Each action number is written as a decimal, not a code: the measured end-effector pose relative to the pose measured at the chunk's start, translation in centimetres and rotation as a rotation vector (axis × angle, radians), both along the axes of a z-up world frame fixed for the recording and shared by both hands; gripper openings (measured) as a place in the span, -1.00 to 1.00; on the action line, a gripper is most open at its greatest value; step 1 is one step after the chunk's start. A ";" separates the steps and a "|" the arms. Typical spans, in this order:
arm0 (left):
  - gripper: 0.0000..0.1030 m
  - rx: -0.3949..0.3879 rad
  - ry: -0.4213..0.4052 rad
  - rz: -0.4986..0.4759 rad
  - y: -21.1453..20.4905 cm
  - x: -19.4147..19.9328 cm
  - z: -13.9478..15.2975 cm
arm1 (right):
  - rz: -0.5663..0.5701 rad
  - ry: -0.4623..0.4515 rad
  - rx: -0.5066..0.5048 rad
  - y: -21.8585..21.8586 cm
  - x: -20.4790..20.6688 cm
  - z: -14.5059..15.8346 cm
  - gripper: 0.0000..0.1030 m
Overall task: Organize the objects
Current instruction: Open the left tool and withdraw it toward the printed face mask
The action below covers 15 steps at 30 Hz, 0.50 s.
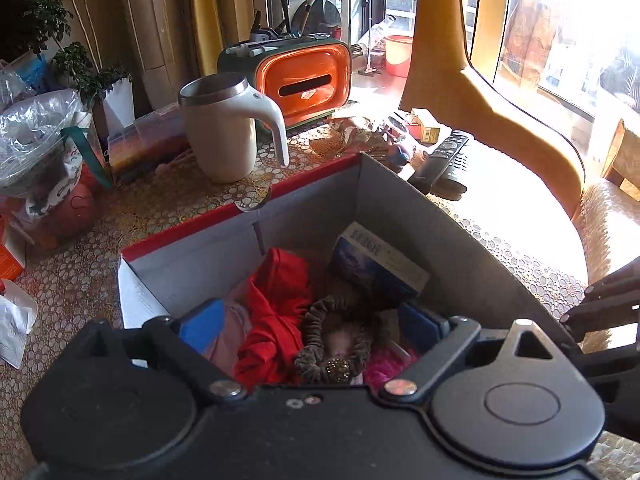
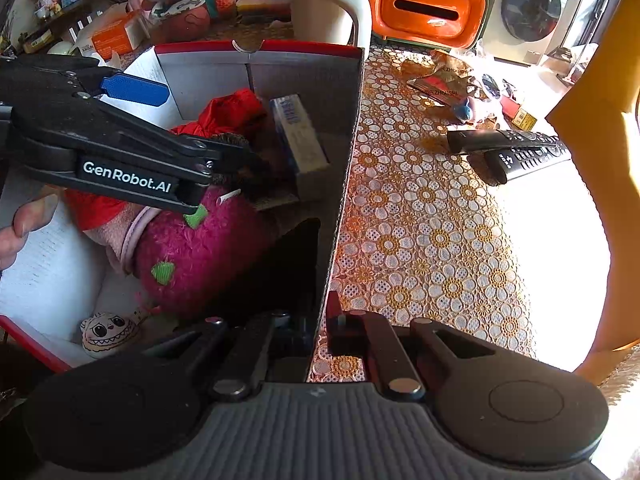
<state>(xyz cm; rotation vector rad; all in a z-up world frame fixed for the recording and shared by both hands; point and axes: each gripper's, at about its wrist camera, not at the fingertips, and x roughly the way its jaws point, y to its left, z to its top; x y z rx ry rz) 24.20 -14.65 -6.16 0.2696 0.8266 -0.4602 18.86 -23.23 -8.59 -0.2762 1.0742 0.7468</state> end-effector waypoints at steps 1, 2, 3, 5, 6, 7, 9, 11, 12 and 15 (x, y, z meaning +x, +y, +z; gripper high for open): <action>0.82 -0.010 -0.008 0.001 0.5 -0.3 0.5 | -0.002 0.002 0.002 0.0 0.0 0.0 -0.87; 0.82 -0.020 -0.016 0.002 1.1 -0.6 1.0 | -0.003 0.002 0.001 0.0 0.0 0.0 -0.87; 0.83 -0.029 -0.023 0.005 1.6 -0.9 1.5 | -0.005 0.003 0.002 0.0 0.0 0.0 -0.87; 0.85 -0.049 -0.040 0.012 2.9 -1.6 2.5 | -0.008 0.004 0.001 0.0 0.0 0.0 -0.87; 0.87 -0.055 -0.046 0.018 3.4 -1.8 2.9 | -0.008 0.005 0.000 0.0 0.0 0.0 -0.87; 0.88 -0.060 -0.054 0.025 4.0 -2.1 3.4 | -0.009 0.006 0.000 0.0 0.0 0.0 -0.87; 0.91 -0.071 -0.072 0.041 5.5 -2.6 4.2 | -0.011 0.010 0.000 0.0 0.1 0.0 -0.87; 0.94 -0.074 -0.090 0.065 7.2 -2.9 4.9 | -0.013 0.013 0.001 0.0 0.1 0.0 -0.87; 0.96 -0.073 -0.096 0.075 7.8 -3.0 5.1 | -0.014 0.014 0.001 0.0 0.0 0.0 -0.87; 0.97 -0.064 -0.114 0.124 10.3 -3.2 5.6 | -0.016 0.012 -0.001 0.0 -0.1 0.0 -0.87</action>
